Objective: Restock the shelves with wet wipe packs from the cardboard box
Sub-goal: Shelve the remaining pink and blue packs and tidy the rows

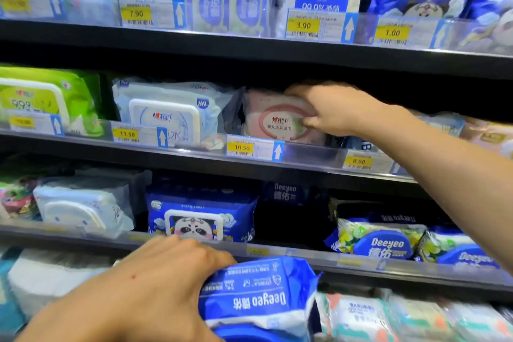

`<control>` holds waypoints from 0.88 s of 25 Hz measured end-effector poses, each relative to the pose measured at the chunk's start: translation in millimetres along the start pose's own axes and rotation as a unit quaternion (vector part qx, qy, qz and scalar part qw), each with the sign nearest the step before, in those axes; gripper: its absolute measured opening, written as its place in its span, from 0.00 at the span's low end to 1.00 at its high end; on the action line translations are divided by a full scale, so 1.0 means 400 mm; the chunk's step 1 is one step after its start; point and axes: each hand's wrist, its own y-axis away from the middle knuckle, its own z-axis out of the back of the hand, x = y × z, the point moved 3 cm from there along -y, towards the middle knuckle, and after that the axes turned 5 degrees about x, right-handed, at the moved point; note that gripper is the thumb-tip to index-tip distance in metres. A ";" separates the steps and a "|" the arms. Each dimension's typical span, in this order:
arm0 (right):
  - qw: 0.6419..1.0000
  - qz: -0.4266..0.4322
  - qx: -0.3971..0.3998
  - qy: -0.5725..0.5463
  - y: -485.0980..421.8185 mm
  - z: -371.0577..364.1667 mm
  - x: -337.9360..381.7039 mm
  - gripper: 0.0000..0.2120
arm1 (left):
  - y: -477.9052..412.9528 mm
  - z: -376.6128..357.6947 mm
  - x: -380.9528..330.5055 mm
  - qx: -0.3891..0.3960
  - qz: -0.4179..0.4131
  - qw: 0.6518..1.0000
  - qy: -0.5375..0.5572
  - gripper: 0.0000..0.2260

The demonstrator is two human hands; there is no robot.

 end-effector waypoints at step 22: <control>0.824 -0.031 0.173 -0.539 0.634 -0.295 0.097 0.42 | -0.177 -0.048 -0.203 0.052 -0.058 0.985 0.157 0.29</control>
